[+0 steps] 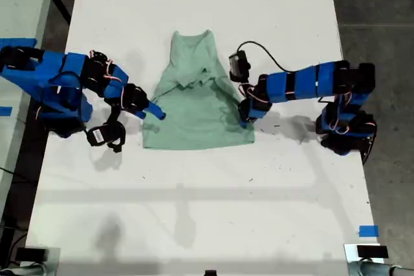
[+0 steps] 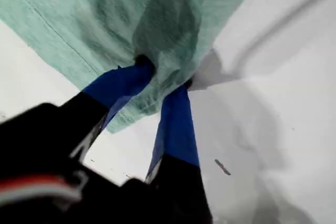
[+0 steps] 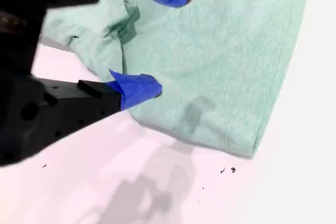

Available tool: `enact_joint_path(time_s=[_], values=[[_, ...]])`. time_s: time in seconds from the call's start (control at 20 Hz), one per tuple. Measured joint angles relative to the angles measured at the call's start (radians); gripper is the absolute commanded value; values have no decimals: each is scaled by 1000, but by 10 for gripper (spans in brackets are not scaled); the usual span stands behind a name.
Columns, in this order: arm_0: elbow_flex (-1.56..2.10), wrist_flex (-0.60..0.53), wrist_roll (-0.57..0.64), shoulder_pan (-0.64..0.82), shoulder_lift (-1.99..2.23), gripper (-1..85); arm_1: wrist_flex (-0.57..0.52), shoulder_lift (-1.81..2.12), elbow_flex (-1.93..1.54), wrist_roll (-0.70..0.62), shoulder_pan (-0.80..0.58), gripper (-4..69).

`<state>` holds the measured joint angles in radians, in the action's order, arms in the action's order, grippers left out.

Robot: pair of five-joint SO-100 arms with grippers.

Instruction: Fold tshirt

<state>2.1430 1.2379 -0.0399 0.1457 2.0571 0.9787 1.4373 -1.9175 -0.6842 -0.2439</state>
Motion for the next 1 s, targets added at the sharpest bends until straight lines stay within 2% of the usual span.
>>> enact_joint_path(time_s=[0.3,0.45,0.8,1.0], values=[[12,0,0,20,0,81,86,-20,35,-31,0,21],[12,0,0,20,0,84,215,-21,98,-43,0,-12],[12,-6,0,20,0,86,480,9,285,-31,32,-13],[12,-6,0,20,0,86,627,-46,551,14,63,-12]])
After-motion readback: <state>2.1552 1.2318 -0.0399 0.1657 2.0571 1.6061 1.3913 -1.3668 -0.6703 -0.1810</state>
